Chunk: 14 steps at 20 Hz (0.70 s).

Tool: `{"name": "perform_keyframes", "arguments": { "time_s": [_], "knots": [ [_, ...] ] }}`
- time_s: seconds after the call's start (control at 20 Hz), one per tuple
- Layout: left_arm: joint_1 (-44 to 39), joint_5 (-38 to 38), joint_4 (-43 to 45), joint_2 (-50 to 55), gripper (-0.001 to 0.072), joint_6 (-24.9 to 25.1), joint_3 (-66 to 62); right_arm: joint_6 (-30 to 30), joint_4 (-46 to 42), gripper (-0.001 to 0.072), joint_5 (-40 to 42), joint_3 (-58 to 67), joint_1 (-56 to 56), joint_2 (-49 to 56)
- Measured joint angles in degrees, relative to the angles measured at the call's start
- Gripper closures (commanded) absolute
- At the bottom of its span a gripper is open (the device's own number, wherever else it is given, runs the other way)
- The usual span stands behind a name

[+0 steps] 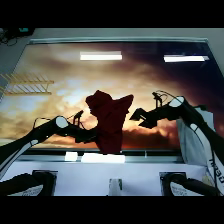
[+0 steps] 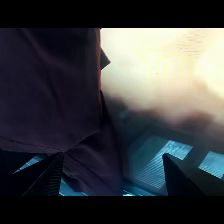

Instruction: Fold the shirts.

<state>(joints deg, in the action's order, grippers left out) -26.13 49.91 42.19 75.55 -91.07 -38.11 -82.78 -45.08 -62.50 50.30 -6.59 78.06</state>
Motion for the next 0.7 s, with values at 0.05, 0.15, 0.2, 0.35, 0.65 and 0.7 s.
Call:
{"name": "perform_keyframes", "arguments": {
  "time_s": [0.05,0.15,0.2,0.35,0.65,0.7],
  "knots": [
    [-0.04,0.15,-0.02,-0.07,0.0675,0.76,-0.04,0.26,0.11,0.0035,1.01,0.00,-1.75,0.59],
    [-0.09,0.87,-0.11,-0.52,0.0675,1.95,-0.11,0.17,0.33,0.0037,3.69,0.00,-5.16,1.97],
    [-0.11,1.07,-0.11,-0.87,0.0675,2.36,-0.11,0.09,0.76,0.0047,5.09,0.00,-6.58,2.73],
    [-0.09,1.49,-0.17,-2.36,0.0675,3.06,-0.13,-0.28,3.13,0.0060,9.05,-0.02,-9.18,4.76],
    [-0.09,1.46,-0.22,-4.04,0.0675,4.72,-0.13,-0.55,9.49,0.0690,14.51,0.00,-10.62,7.17],
    [-0.09,1.18,-0.22,-4.22,0.0676,5.05,-0.13,-0.42,10.12,0.0691,14.86,0.00,-10.67,7.34]
  ]
}}
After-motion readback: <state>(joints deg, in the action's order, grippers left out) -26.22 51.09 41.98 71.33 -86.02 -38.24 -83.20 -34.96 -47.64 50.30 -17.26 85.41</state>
